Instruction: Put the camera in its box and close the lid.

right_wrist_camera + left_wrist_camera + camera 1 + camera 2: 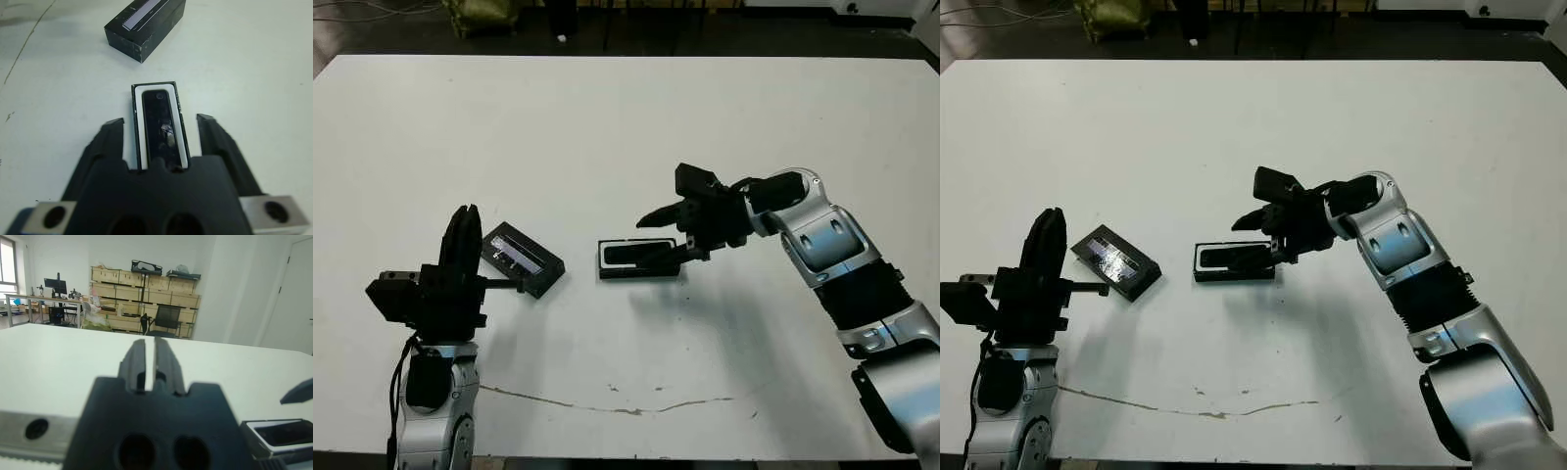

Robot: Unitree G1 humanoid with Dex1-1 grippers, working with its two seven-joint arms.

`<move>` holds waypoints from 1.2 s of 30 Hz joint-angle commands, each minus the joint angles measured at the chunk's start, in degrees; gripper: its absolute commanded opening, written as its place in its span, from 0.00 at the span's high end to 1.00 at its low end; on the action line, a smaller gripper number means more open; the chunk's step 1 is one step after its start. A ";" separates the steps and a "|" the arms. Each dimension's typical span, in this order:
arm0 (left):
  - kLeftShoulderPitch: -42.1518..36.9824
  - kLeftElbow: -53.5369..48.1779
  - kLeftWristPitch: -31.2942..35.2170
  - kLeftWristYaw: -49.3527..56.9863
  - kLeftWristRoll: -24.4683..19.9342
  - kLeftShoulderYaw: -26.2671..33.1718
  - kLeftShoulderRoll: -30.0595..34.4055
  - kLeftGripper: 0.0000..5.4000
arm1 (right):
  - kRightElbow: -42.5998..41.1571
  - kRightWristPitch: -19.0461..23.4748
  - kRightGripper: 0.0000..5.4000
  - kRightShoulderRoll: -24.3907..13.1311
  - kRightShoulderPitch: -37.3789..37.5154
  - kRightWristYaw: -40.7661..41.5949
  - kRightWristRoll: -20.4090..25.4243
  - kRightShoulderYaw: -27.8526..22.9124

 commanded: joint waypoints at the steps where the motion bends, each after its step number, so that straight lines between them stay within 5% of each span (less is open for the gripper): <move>1: 0.89 0.78 0.30 0.42 0.64 0.09 0.02 1.00 | -0.20 0.59 0.34 -1.16 -0.17 0.54 0.55 -0.88; 9: 0.80 0.72 0.76 -0.08 -0.24 0.15 0.12 1.00 | -2.86 2.61 0.00 -2.09 0.24 0.06 2.80 -3.59; 21: 0.97 0.80 0.52 0.15 0.06 0.04 -0.05 1.00 | -17.72 12.47 0.00 -0.42 8.17 -15.92 11.88 -17.28; 30: 1.14 0.60 0.86 -0.02 -0.40 0.03 0.04 1.00 | -28.46 3.19 0.33 0.65 18.48 -32.18 4.06 -15.08; 36: 1.31 0.65 0.65 0.24 0.09 -0.17 0.06 1.00 | -28.75 -10.67 0.58 1.33 23.76 -38.10 -4.36 -10.44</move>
